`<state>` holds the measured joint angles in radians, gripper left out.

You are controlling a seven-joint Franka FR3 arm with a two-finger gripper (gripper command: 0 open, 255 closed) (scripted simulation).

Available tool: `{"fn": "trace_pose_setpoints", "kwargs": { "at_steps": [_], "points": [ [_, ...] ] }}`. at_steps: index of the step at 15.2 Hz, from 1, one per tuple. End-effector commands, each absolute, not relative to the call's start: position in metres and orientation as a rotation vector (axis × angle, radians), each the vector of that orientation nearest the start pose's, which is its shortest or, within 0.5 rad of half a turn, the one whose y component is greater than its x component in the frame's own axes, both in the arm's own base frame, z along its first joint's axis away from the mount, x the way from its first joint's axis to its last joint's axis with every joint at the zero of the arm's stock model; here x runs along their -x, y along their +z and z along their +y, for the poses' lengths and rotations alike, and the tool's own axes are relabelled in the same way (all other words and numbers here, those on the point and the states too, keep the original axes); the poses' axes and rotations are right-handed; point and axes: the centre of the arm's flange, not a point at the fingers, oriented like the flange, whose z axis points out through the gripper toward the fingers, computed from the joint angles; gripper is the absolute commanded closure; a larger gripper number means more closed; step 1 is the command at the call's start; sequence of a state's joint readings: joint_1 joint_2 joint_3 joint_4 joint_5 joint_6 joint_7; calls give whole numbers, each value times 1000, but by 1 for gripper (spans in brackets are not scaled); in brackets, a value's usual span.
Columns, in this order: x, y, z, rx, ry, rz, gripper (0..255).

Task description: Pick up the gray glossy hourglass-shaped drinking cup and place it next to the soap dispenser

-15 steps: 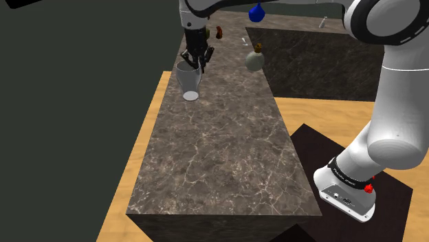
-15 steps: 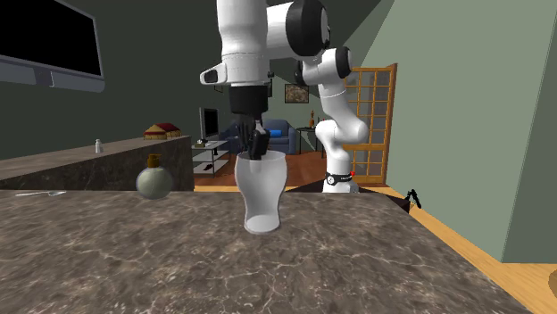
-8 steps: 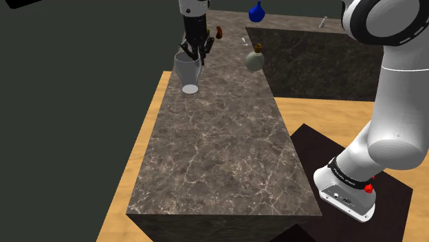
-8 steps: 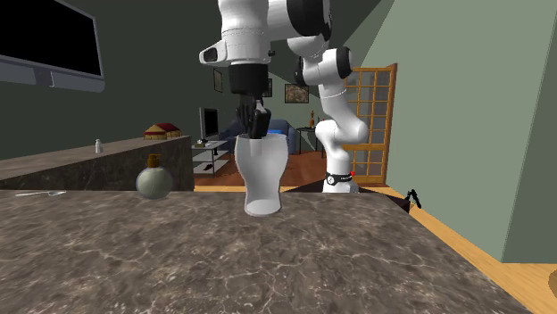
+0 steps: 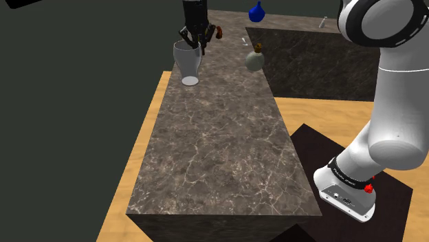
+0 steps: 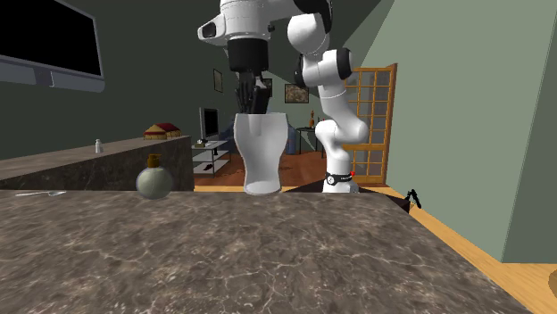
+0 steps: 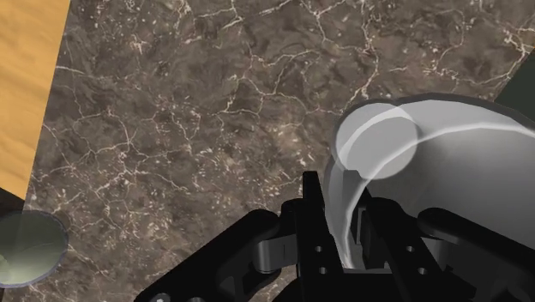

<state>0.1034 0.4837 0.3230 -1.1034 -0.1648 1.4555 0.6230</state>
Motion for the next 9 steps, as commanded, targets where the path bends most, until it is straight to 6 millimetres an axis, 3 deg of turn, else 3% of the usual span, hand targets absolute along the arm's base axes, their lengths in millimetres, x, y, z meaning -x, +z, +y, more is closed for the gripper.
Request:
{"fn": "trace_pose_setpoints", "kwargs": {
  "at_steps": [1, 9],
  "points": [
    [-642, 555, 210, 3185, 142, 373, 255],
    [-642, 598, 210, 3185, 142, 373, 255]
  ]
}}
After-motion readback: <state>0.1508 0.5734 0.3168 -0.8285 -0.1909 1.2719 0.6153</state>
